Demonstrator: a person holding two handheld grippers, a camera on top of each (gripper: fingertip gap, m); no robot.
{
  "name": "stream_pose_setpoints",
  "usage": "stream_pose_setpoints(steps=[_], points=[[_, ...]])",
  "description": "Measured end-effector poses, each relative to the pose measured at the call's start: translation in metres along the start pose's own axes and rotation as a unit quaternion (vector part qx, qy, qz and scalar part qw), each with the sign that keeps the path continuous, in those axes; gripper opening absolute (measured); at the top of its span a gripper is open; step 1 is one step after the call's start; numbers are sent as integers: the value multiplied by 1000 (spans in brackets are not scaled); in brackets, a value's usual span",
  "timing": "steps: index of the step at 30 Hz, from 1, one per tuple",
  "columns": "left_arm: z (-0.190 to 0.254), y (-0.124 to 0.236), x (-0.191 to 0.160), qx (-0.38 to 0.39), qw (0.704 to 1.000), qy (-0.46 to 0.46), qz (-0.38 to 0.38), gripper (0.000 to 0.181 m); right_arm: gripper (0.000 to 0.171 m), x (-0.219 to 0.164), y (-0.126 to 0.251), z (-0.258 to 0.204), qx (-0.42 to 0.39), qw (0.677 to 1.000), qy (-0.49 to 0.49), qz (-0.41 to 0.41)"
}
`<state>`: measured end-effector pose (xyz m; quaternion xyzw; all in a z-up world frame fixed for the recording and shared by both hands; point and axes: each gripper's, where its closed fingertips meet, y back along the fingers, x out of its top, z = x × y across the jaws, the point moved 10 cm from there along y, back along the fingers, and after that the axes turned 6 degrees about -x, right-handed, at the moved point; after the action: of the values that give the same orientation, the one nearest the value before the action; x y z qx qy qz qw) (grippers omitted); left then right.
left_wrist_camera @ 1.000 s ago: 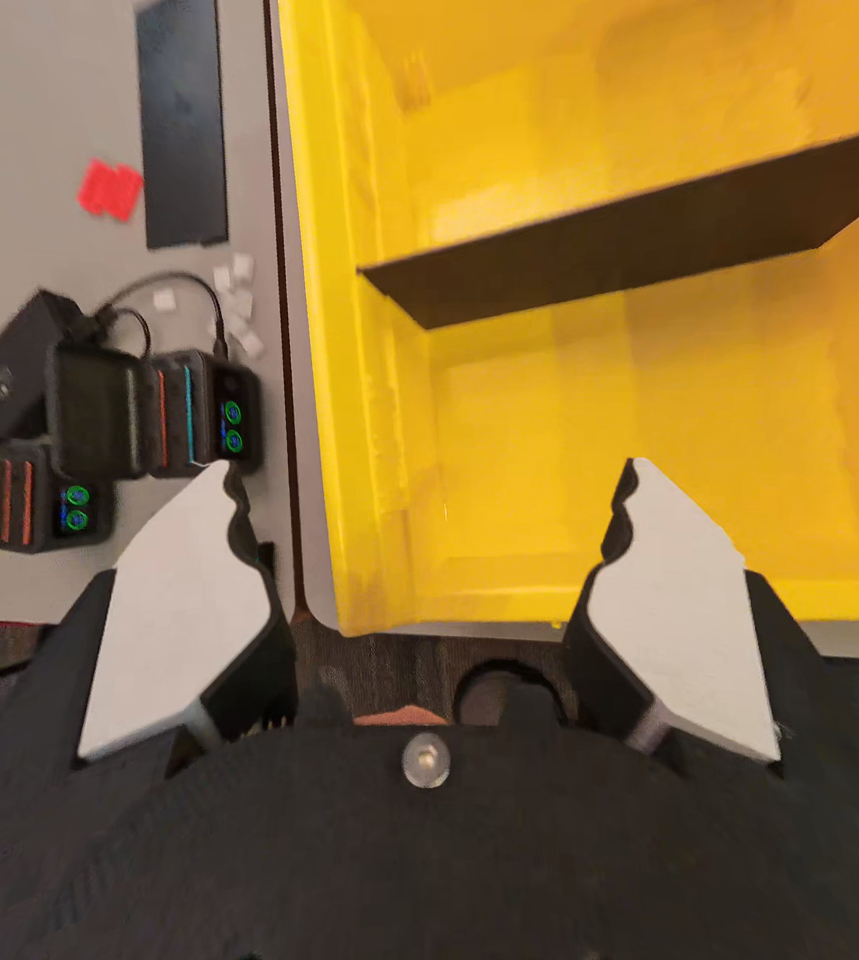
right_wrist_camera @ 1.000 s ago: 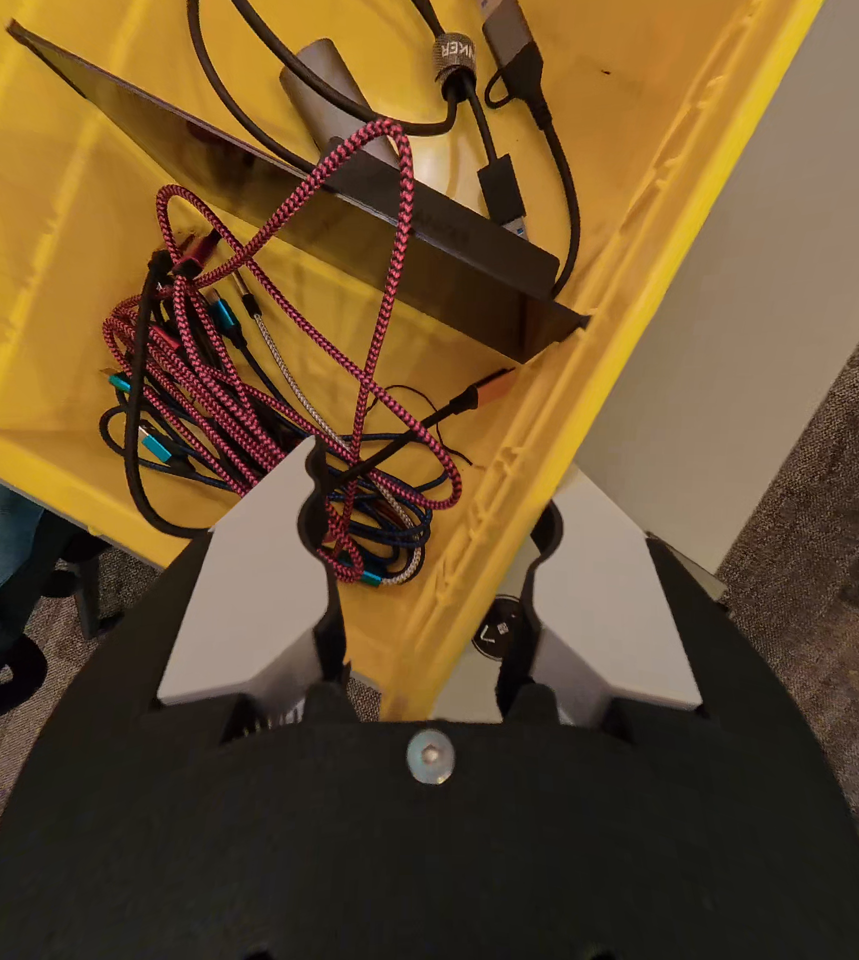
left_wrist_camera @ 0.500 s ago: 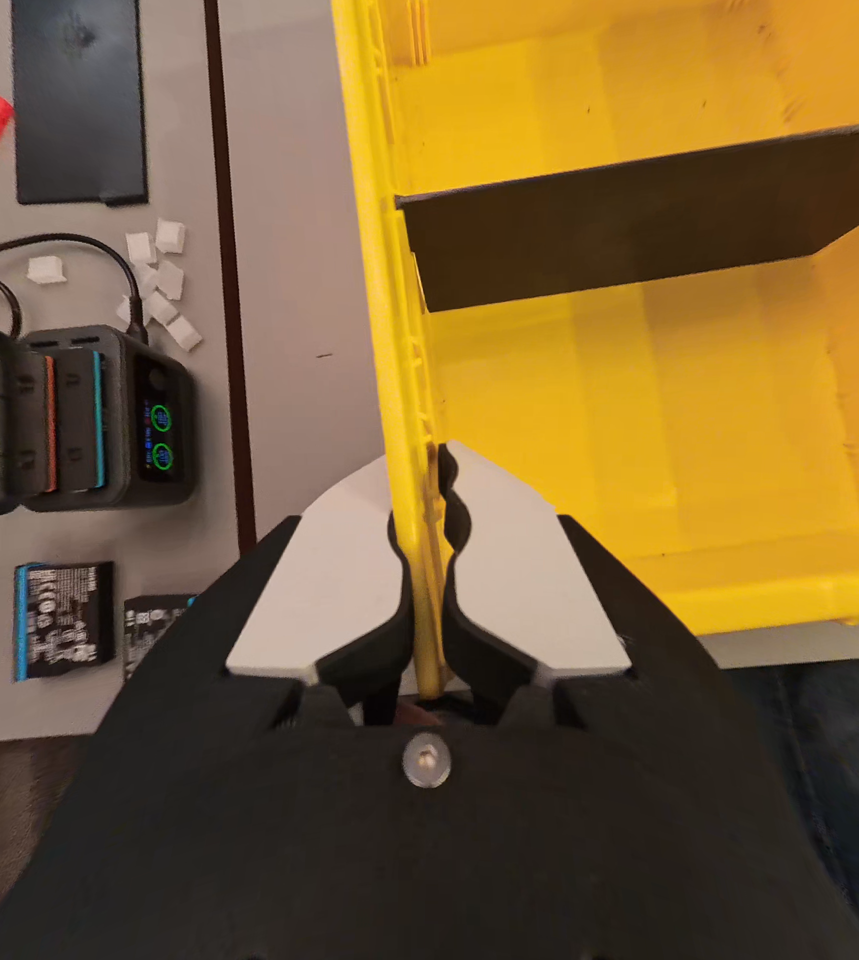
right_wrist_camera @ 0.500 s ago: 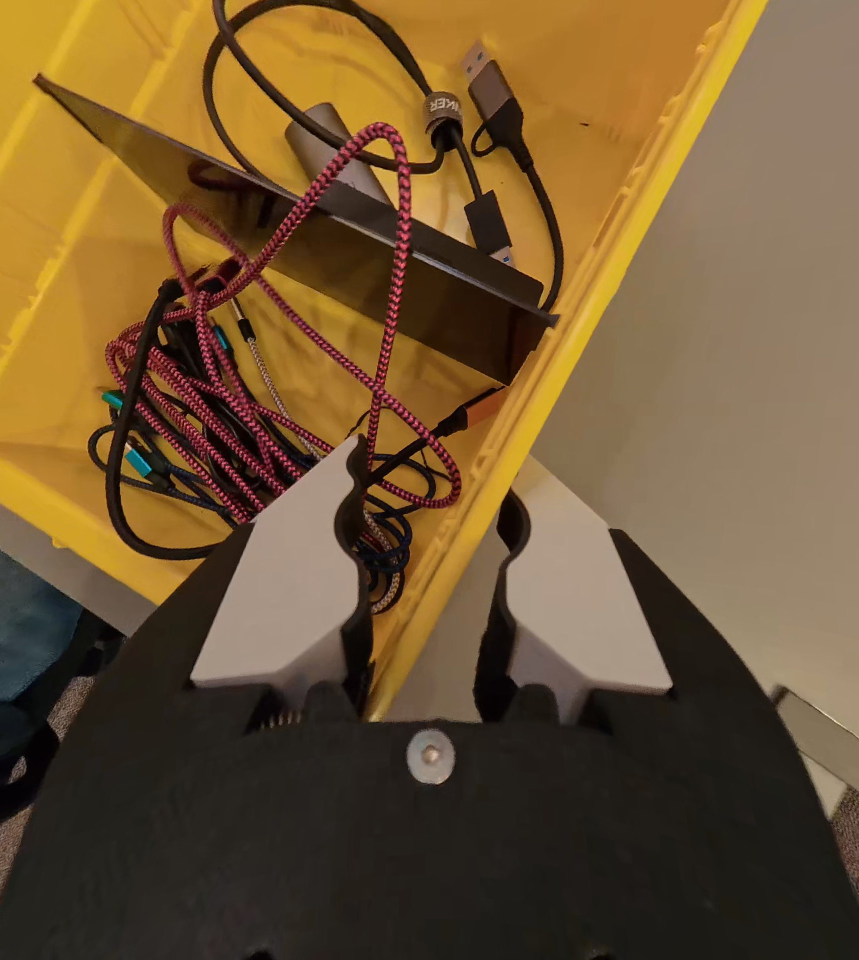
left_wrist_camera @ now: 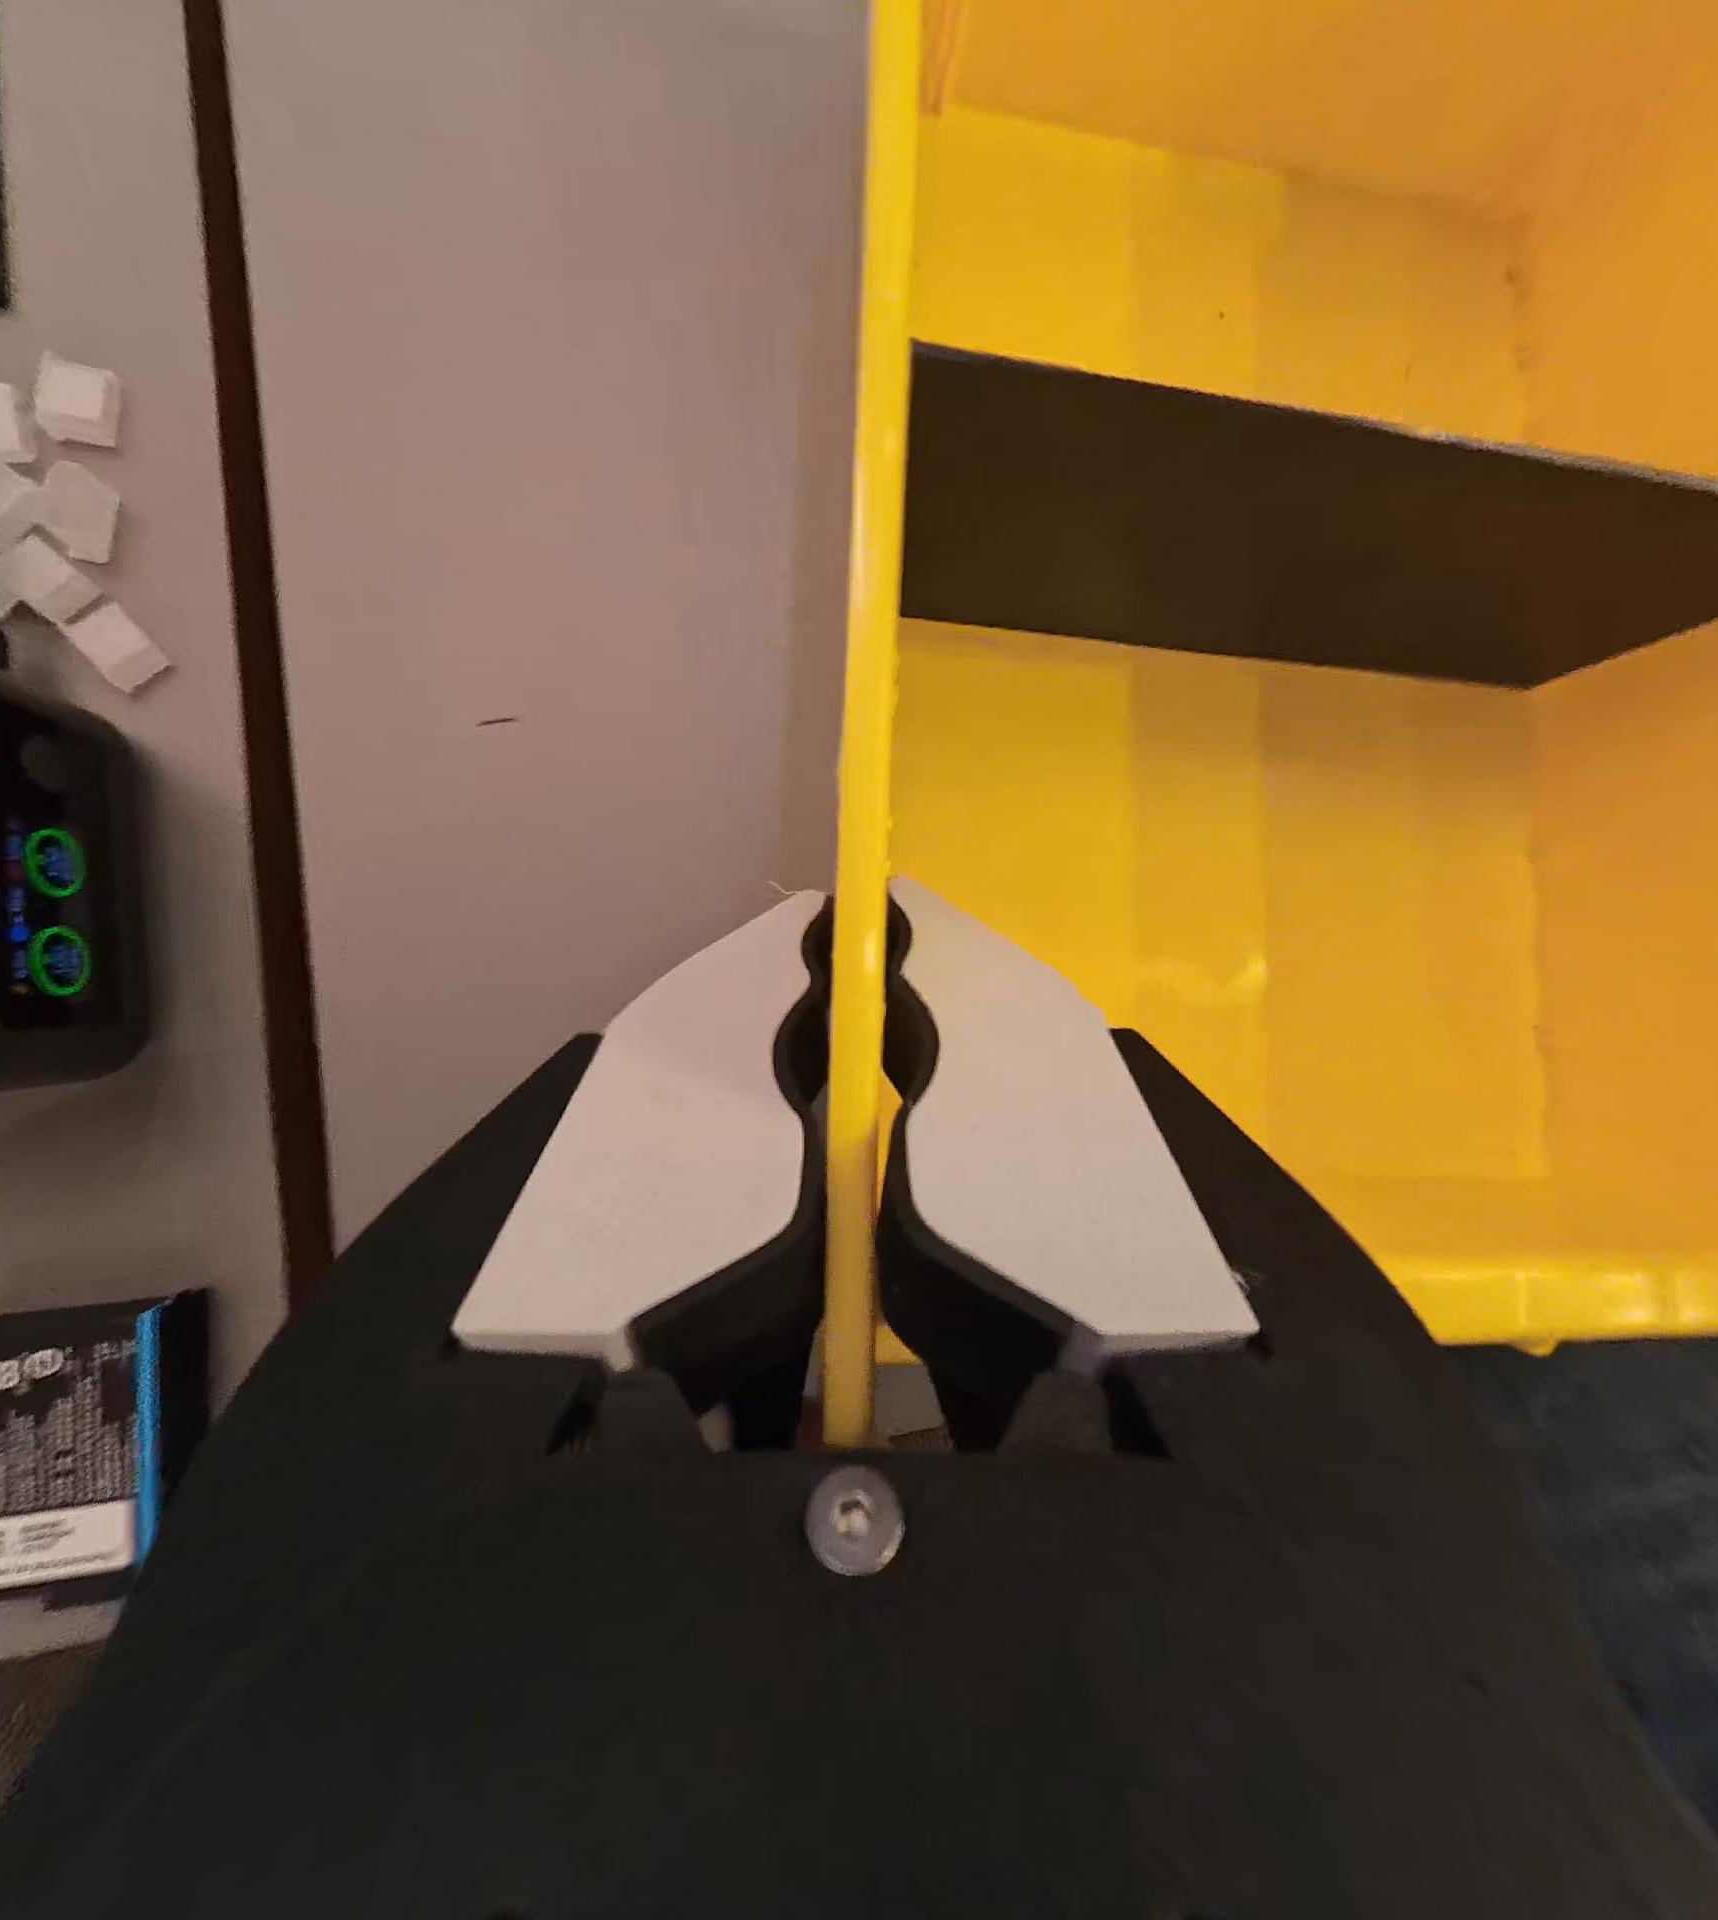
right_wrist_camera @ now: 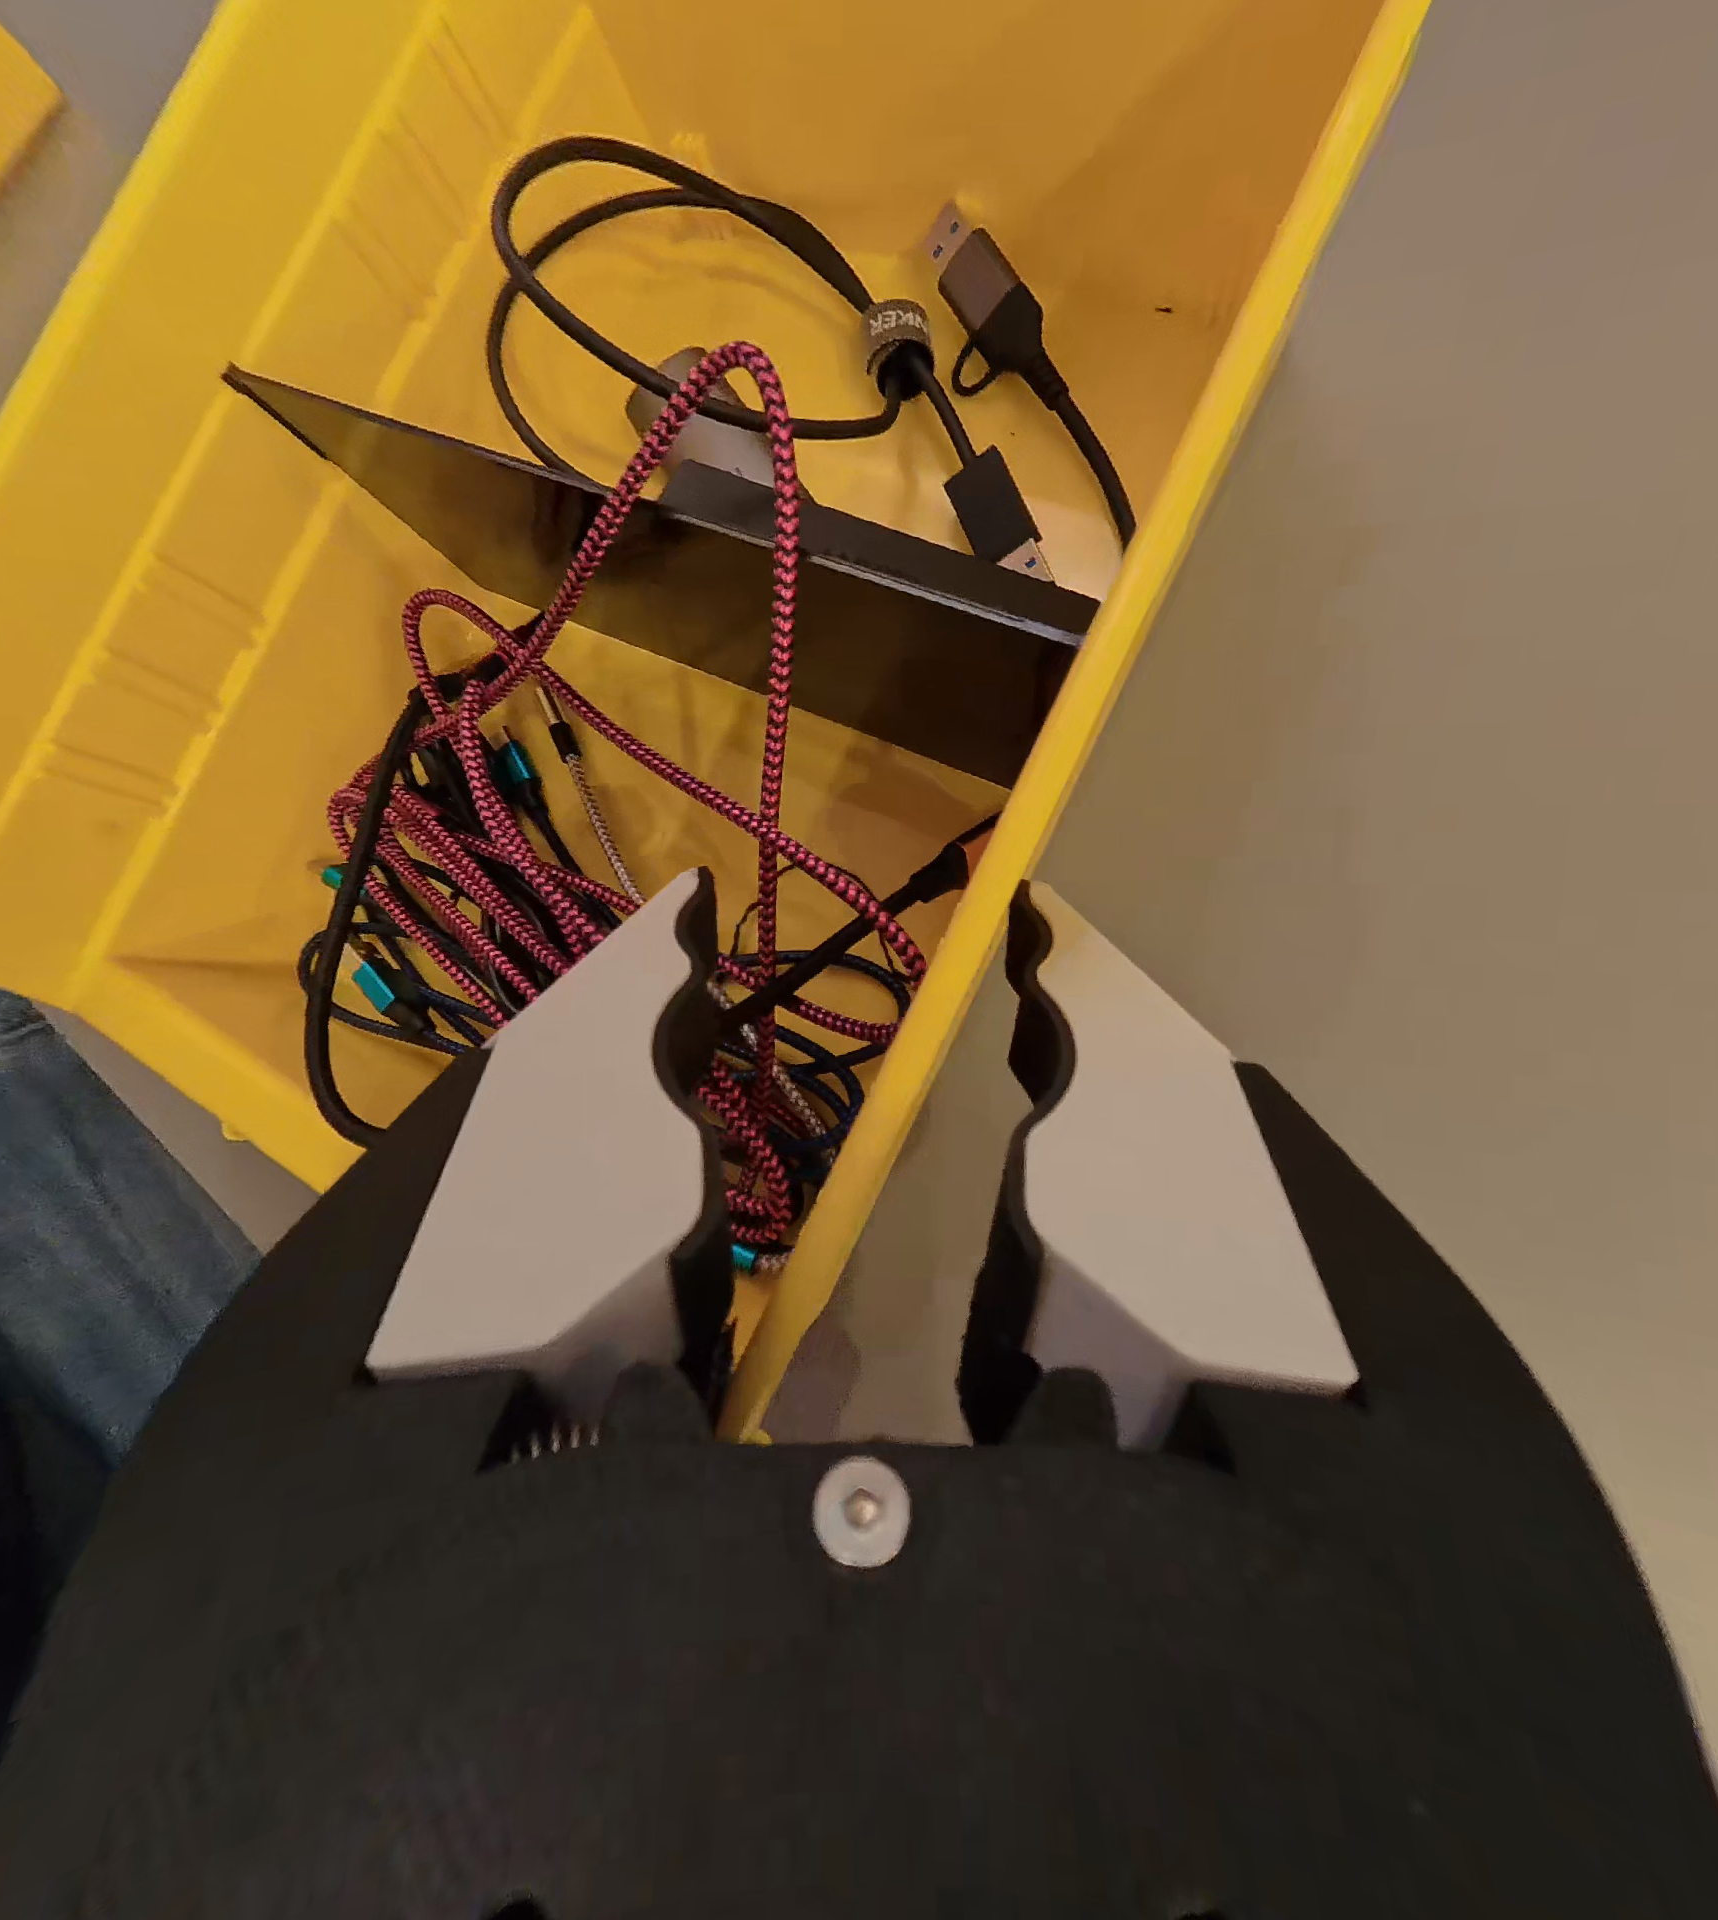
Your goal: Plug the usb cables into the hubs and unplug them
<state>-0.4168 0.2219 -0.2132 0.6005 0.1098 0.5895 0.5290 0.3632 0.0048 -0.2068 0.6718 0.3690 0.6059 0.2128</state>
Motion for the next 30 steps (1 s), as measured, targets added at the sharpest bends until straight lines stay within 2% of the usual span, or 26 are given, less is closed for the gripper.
stream_pose_setpoints(steps=[2, 10, 19, 25, 30], points=[[4, -1, -2, -18, 1000, 12, 4, 4, 55, 7, -11, -16, 6, 1000, 0, 23], [15, 28, -4, 14, 999, -20, 47, 4, 71, 35, -53, -86, 59, 998, -3, 38], [9, 104, -21, 42, 983, 5, 180, 4, 90, 66, -107, -182, 109, 992, 1, 66], [6, 139, -27, 50, 972, 18, 230, 4, 109, 84, -142, -253, 145, 986, 20, 77], [19, 156, -20, 45, 965, -4, 258, 4, 133, 98, -172, -325, 214, 973, 11, 86]])
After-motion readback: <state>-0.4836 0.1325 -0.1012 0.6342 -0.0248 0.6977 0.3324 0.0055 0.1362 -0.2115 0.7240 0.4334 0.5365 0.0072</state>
